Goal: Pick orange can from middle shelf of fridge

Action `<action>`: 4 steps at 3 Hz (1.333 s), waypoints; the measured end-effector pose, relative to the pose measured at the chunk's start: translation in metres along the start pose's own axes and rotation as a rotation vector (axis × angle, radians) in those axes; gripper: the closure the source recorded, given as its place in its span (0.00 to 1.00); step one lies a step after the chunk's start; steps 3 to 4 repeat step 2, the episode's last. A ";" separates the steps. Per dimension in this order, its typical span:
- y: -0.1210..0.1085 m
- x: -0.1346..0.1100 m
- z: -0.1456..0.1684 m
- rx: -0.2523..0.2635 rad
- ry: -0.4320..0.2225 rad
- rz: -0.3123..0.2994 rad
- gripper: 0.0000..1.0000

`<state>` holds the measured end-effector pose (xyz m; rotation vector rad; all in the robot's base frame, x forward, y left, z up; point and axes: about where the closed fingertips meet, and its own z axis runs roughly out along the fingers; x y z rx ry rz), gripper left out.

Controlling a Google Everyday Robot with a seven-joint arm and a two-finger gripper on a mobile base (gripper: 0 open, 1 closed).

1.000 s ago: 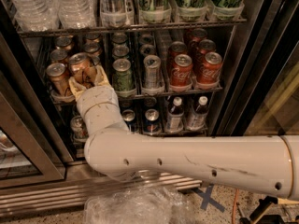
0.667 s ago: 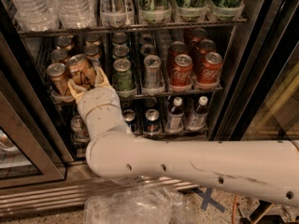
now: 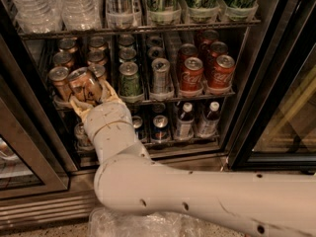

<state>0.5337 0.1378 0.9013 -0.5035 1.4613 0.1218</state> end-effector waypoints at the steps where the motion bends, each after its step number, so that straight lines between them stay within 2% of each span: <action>1: -0.003 -0.001 -0.019 0.001 0.027 -0.017 1.00; 2: -0.005 0.000 -0.029 0.003 0.044 -0.023 1.00; 4: -0.005 0.000 -0.029 0.003 0.044 -0.023 1.00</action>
Offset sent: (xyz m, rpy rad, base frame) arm -0.0332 -0.0270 -0.0026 -0.0476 0.0514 -0.0245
